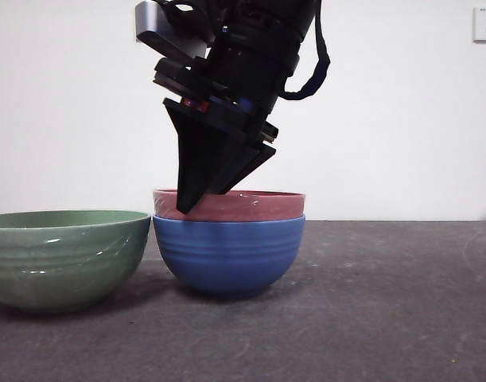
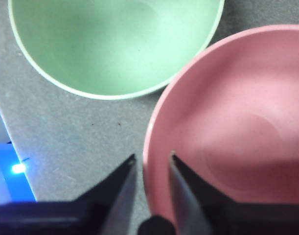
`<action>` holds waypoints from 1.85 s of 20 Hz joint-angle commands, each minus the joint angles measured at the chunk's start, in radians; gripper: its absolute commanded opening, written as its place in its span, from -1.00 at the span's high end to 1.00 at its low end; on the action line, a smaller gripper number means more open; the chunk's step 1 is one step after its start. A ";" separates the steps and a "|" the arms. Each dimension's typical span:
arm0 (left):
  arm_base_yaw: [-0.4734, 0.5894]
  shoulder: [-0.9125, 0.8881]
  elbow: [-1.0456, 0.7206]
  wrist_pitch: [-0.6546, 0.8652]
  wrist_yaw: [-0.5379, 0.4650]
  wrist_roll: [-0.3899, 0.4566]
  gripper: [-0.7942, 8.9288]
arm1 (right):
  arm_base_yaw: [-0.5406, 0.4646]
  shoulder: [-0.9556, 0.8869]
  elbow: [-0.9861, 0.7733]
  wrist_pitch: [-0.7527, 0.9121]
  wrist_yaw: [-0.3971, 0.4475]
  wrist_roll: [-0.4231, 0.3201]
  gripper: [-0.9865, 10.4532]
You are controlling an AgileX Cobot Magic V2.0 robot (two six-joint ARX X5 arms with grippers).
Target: Pick up the green bowl on the top,put the green bowl on the left,pick up the red bowl in the middle,put the red bowl on the right
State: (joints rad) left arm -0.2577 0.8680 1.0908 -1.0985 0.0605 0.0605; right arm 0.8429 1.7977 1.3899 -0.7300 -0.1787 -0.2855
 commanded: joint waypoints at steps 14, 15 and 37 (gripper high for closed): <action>0.003 -0.001 -0.003 0.034 0.000 0.015 0.18 | 0.010 -0.140 0.001 0.011 0.098 -0.024 0.86; 0.003 -0.001 -0.003 0.035 0.000 0.015 0.18 | 0.010 -0.168 0.001 0.011 0.118 -0.023 0.86; 0.002 -0.001 -0.003 0.050 0.048 0.014 0.18 | -0.114 -0.431 -0.425 0.044 0.283 0.197 0.86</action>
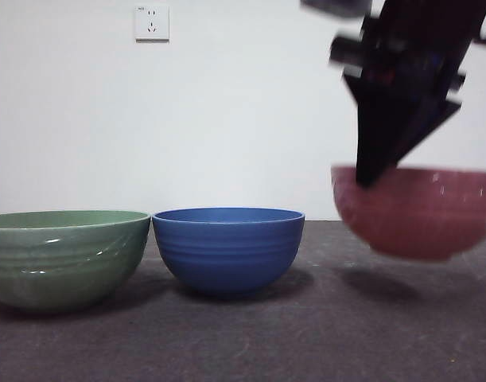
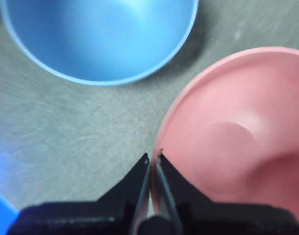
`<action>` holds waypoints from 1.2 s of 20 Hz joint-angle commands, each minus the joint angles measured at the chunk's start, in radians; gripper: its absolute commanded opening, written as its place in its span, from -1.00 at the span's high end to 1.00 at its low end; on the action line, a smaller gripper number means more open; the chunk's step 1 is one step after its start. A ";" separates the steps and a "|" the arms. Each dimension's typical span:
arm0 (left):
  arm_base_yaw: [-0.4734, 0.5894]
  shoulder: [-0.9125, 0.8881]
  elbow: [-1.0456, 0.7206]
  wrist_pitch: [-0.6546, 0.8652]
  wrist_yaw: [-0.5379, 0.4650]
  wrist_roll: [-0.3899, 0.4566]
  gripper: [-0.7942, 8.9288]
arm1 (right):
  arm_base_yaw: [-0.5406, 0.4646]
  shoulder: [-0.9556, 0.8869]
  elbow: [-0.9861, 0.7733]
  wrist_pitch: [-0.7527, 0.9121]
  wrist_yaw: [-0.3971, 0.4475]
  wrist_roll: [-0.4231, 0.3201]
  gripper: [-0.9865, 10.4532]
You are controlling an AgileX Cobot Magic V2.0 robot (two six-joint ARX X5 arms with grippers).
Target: Pick up the green bowl on the top,put the green bowl on the left,pick up the red bowl in the middle,put the red bowl on the right
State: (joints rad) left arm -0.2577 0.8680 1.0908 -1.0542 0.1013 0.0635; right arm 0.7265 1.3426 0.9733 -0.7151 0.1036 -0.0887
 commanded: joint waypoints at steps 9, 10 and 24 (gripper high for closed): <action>0.002 -0.001 -0.003 0.005 0.007 0.011 0.19 | 0.002 0.146 -0.008 0.087 -0.079 0.006 0.57; 0.002 -0.001 -0.003 0.006 0.007 0.011 0.19 | 0.002 0.146 -0.008 0.093 -0.078 0.011 0.46; 0.002 -0.001 -0.005 0.310 0.013 -0.011 0.84 | -0.160 -0.369 -0.009 0.349 0.007 0.047 0.86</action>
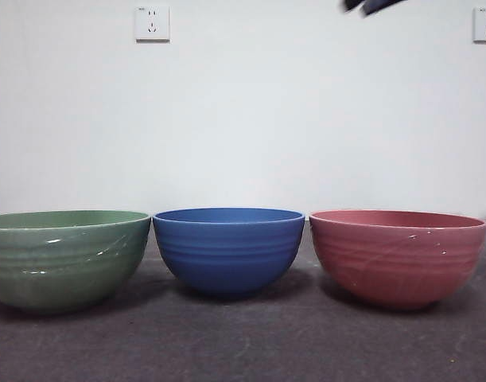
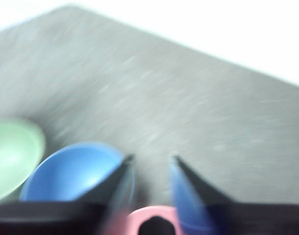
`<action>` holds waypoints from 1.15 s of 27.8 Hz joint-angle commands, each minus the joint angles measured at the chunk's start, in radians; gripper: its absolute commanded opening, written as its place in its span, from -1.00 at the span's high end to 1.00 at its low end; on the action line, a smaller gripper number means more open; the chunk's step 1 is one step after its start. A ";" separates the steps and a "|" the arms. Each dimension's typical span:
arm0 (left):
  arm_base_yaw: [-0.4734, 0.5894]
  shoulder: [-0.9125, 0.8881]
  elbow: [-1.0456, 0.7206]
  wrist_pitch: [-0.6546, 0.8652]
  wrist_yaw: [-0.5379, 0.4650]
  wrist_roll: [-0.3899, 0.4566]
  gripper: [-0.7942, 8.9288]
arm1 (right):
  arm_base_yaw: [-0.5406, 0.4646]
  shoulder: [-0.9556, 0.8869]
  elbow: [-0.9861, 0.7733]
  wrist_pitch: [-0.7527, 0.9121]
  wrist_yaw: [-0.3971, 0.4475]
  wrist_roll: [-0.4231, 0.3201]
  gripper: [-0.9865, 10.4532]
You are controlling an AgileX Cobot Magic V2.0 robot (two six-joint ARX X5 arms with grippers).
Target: Pick up the green bowl on the top,put the green bowl on the left,pick up the red bowl in the middle,put the red bowl on the right
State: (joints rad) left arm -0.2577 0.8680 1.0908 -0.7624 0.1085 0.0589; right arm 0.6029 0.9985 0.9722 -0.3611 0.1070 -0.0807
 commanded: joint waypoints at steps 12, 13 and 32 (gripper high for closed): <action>0.002 -0.262 -0.432 0.340 -0.003 -0.085 0.85 | -0.203 -0.446 -0.480 0.223 0.004 0.216 0.86; 0.002 -0.283 -0.468 0.362 -0.003 -0.087 0.85 | -0.203 -0.463 -0.492 0.221 0.004 0.222 0.86; -0.001 -0.293 -0.522 0.266 -0.002 -0.092 0.84 | -0.203 -0.470 -0.494 0.195 0.031 0.219 0.86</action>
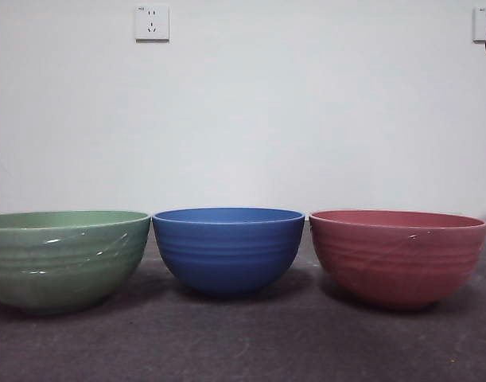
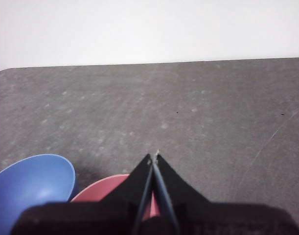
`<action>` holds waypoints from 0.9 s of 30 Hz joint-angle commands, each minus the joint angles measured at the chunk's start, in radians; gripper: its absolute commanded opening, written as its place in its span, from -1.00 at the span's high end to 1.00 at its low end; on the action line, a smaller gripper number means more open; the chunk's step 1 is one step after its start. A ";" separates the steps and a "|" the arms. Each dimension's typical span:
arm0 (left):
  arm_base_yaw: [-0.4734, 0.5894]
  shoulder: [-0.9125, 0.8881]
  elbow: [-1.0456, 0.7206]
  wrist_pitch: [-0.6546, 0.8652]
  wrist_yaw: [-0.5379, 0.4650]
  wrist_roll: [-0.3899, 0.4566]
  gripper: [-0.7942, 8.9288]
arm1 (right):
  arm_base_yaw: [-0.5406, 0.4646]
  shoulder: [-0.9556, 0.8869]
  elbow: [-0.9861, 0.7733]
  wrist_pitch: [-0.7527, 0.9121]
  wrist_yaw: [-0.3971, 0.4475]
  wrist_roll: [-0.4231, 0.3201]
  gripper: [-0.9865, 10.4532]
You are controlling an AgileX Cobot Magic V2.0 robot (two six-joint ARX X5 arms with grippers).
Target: Pick up the green bowl on the top,put the green bowl on the left,pick up the red bowl in the middle,put the red bowl on the right
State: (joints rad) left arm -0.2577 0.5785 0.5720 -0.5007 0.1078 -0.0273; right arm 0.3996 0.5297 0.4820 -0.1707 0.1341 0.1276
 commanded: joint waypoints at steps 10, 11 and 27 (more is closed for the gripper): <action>0.144 -0.509 -0.182 0.028 -0.119 0.105 0.84 | 0.001 0.000 -0.004 0.005 0.003 0.010 0.86; 0.172 -0.542 -0.233 0.056 -0.118 0.101 0.84 | 0.001 0.000 -0.004 0.005 0.003 0.010 0.86; 0.253 -0.576 -0.560 0.288 -0.097 0.023 0.84 | 0.001 0.000 -0.004 0.005 0.003 0.010 0.86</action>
State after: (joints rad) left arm -0.0074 0.0063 0.0307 -0.2161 0.0105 0.0177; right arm 0.3996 0.5301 0.4820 -0.1715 0.1345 0.1276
